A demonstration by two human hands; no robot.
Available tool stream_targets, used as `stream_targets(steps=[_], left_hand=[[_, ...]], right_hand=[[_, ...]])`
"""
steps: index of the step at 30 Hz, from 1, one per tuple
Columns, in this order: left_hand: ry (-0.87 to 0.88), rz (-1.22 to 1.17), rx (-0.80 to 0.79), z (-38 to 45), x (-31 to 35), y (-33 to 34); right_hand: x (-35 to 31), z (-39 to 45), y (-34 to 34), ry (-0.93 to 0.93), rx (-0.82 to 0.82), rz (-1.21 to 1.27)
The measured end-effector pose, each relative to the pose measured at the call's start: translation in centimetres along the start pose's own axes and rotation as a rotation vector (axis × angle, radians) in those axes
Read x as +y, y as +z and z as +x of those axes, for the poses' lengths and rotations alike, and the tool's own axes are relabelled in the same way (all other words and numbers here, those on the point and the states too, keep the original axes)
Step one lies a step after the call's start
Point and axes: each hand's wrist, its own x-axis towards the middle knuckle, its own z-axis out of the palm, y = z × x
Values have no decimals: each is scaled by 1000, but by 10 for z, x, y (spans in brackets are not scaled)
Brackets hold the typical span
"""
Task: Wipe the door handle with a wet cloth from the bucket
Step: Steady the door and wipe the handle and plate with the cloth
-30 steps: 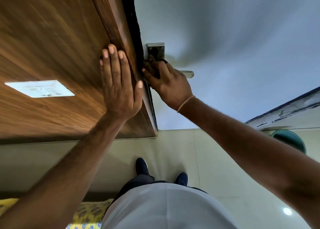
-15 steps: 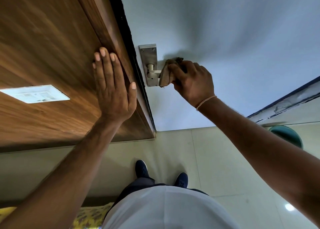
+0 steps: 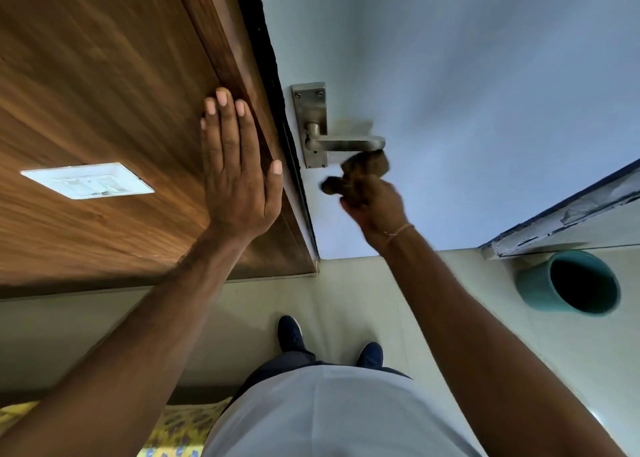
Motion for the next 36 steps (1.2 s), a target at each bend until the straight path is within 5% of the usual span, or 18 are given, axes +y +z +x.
stream_targets(steps=[5,13,18,26,36], left_hand=[[-4,-9,13,0,1,3],[1,-17,41,1,1,8],[-11,-14,36,1,2,8],[-27,-12,38,0,6,8],[-28,0,23,-1,7,3]], right_hand=[[2,-16,61,265,-298,333],[-33,9,11,79,-263,440],[-68,-3,-4,-346,-130,-101],[-90,-12,15,-1002,131,-1506],[-20,-16,64,-1456,79,-1772]])
